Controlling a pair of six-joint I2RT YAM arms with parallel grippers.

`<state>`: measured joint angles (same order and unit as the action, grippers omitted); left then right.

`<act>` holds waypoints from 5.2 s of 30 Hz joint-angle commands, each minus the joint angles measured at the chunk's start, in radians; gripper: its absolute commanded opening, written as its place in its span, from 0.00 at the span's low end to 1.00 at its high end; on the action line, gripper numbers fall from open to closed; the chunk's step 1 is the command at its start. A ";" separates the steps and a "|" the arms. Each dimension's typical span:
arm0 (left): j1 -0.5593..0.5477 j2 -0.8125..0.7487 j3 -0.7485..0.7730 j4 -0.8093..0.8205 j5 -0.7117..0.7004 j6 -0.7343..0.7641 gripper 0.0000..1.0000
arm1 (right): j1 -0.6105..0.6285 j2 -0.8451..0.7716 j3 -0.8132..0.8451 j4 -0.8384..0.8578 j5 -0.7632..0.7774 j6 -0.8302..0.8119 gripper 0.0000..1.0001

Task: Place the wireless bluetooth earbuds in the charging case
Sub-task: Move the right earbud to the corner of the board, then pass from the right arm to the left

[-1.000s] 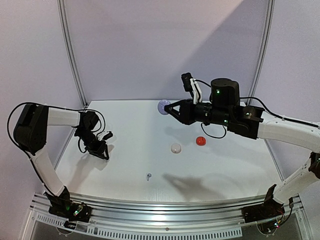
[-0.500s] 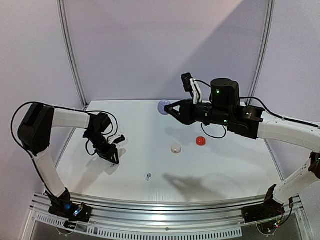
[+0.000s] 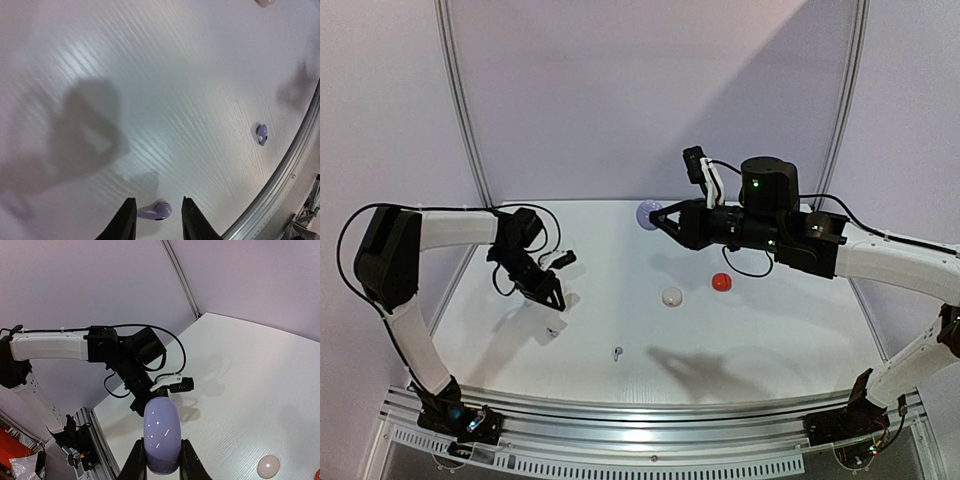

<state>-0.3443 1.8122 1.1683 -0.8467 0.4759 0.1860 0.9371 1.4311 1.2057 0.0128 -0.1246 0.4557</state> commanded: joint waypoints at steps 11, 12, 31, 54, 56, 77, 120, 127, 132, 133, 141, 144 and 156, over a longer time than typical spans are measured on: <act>0.090 0.033 -0.024 0.076 -0.199 0.393 0.24 | 0.000 0.021 0.049 -0.038 -0.018 -0.016 0.00; 0.088 0.042 -0.021 0.081 -0.208 0.402 0.24 | 0.000 0.018 0.048 -0.041 -0.016 -0.015 0.00; 0.011 0.064 -0.202 0.029 -0.287 0.463 0.18 | 0.000 0.010 0.045 -0.041 -0.015 -0.020 0.00; -0.106 -0.009 -0.272 -0.056 -0.125 0.515 0.18 | -0.001 0.020 0.048 -0.037 -0.017 -0.018 0.00; -0.110 -0.005 -0.272 -0.040 -0.122 0.512 0.18 | -0.001 0.017 0.046 -0.038 -0.015 -0.017 0.00; -0.101 -0.086 -0.133 -0.138 0.045 0.604 0.17 | -0.001 0.010 0.041 -0.044 -0.009 -0.014 0.00; -0.088 -0.001 -0.123 -0.107 -0.032 0.572 0.16 | -0.001 0.003 0.051 -0.056 -0.012 -0.009 0.00; 0.004 -0.253 0.085 -0.295 0.320 0.544 0.33 | 0.032 0.039 0.139 -0.053 -0.073 -0.060 0.00; 0.075 -0.491 0.187 -0.304 0.577 0.517 0.47 | 0.100 0.134 0.283 -0.073 -0.220 -0.205 0.00; 0.075 -0.551 0.173 -0.284 0.609 0.519 0.52 | 0.110 0.153 0.315 -0.087 -0.245 -0.217 0.00; 0.051 -1.132 -0.330 0.607 0.742 -0.104 0.82 | 0.209 0.279 0.468 -0.118 -0.315 -0.329 0.00; 0.011 -1.199 -0.417 0.696 0.710 -0.225 0.81 | 0.241 0.324 0.554 -0.179 -0.314 -0.370 0.00; -0.022 -1.255 -0.459 0.693 0.668 -0.330 0.58 | 0.336 0.491 0.835 -0.439 -0.203 -0.533 0.00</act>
<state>-0.3553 0.5945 0.7334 -0.1757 1.1336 -0.0990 1.2476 1.8759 1.9678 -0.3099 -0.3958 0.0032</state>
